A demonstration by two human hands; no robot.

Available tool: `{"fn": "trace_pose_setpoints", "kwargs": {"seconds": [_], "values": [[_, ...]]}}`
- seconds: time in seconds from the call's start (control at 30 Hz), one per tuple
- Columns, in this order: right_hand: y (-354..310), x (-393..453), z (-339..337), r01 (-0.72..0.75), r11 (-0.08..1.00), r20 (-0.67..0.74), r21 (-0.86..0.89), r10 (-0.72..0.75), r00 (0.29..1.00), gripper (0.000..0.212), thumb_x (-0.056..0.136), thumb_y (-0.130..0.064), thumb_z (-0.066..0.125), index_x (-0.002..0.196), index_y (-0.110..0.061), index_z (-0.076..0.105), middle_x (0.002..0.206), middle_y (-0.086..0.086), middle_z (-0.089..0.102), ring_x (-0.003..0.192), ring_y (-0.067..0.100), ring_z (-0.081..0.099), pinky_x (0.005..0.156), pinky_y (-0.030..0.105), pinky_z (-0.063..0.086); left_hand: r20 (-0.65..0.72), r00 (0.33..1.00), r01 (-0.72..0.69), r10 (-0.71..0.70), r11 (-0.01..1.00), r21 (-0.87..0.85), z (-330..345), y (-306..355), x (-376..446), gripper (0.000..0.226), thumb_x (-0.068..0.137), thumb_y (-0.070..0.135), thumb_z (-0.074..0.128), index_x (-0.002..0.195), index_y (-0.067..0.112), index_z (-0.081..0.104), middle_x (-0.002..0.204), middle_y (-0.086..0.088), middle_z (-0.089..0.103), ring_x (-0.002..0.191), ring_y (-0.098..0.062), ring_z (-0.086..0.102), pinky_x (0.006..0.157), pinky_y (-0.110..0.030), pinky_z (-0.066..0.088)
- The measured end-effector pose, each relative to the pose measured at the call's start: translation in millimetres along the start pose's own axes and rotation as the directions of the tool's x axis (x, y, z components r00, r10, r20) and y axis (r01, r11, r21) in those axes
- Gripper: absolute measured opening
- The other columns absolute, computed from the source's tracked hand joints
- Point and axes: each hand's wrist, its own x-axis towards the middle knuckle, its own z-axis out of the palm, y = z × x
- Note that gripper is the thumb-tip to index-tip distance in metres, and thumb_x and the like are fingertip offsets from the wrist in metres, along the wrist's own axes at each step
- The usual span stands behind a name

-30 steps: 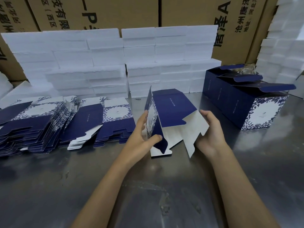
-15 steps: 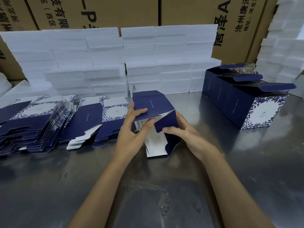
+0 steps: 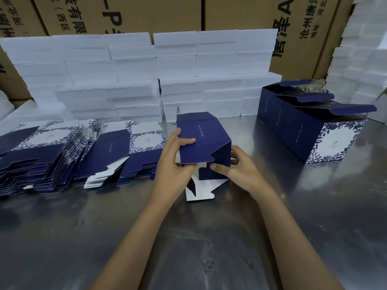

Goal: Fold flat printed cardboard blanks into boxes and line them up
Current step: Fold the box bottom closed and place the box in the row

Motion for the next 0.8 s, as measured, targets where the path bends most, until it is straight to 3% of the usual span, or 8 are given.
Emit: {"fn": "trace_pose_setpoints", "kwargs": {"seconds": [0.07, 0.13, 0.23, 0.33, 0.53, 0.8], "values": [[3.3, 1.9, -6.6, -0.048, 0.998, 0.003, -0.05, 0.048, 0.999, 0.051, 0.076, -0.034, 0.089, 0.117, -0.022, 0.059, 0.11, -0.003, 0.067, 0.093, 0.009, 0.065, 0.078, 0.028, 0.055, -0.066, 0.998, -0.019, 0.022, 0.999, 0.041, 2.8, -1.7, 7.1, 0.036, 0.083, -0.001, 0.072, 0.108, 0.025, 0.065, 0.145, 0.011, 0.046, 0.136, -0.002, 0.044, 0.104, -0.026, 0.045], [6.9, 3.7, -12.0, -0.075, 0.989, 0.006, -0.124, 0.076, 0.997, 0.045, 0.073, -0.036, 0.091, 0.097, -0.014, 0.06, 0.091, 0.001, 0.067, 0.08, 0.017, 0.062, 0.075, 0.035, 0.052, -0.081, 0.997, -0.013, 0.016, 0.999, 0.039, 7.1, -1.3, 15.3, 0.033, 0.08, -0.001, 0.07, 0.102, 0.023, 0.065, 0.137, 0.012, 0.053, 0.13, -0.005, 0.05, 0.104, -0.037, 0.046], [10.8, 4.2, -15.9, -0.063, 0.969, 0.051, -0.241, 0.077, 0.996, 0.042, 0.074, -0.036, 0.09, 0.075, -0.011, 0.056, 0.067, -0.006, 0.053, 0.066, 0.016, 0.048, 0.063, 0.03, 0.04, -0.067, 0.997, 0.038, -0.04, 0.998, -0.04, 14.0, 2.0, 24.4, 0.029, 0.08, 0.0, 0.069, 0.092, 0.026, 0.064, 0.132, 0.015, 0.059, 0.124, -0.008, 0.057, 0.099, -0.031, 0.048], [12.9, 5.1, -15.9, -0.05, 0.954, 0.084, -0.295, 0.078, 0.993, 0.045, 0.078, -0.037, 0.087, 0.082, 0.0, 0.061, 0.068, -0.003, 0.052, 0.067, 0.016, 0.047, 0.063, 0.028, 0.038, -0.088, 0.994, 0.063, -0.072, 0.993, -0.105, 18.9, 0.6, 24.7, 0.03, 0.081, 0.0, 0.07, 0.089, 0.029, 0.064, 0.131, 0.017, 0.06, 0.124, -0.008, 0.057, 0.096, -0.035, 0.048], [11.8, 6.0, -13.2, -0.031, 0.941, 0.065, -0.337, 0.056, 0.996, 0.042, 0.082, -0.034, 0.084, 0.078, -0.001, 0.06, 0.065, -0.002, 0.05, 0.063, 0.016, 0.044, 0.058, 0.028, 0.035, -0.102, 0.99, 0.088, -0.101, 0.988, -0.128, 18.8, 5.2, 19.4, 0.029, 0.074, 0.009, 0.066, 0.092, 0.033, 0.065, 0.13, 0.025, 0.059, 0.122, -0.002, 0.057, 0.092, -0.064, 0.048], [12.3, 0.9, -11.9, -0.024, 0.912, 0.031, -0.41, 0.04, 0.999, 0.046, 0.08, -0.04, 0.084, 0.063, -0.016, 0.048, 0.056, -0.008, 0.048, 0.057, 0.013, 0.044, 0.054, 0.026, 0.033, -0.084, 0.994, 0.062, -0.069, 0.995, -0.078, 17.1, 8.4, 16.9, 0.036, 0.07, 0.018, 0.056, 0.099, 0.033, 0.07, 0.131, 0.025, 0.057, 0.127, -0.006, 0.054, 0.096, -0.061, 0.046]]}}
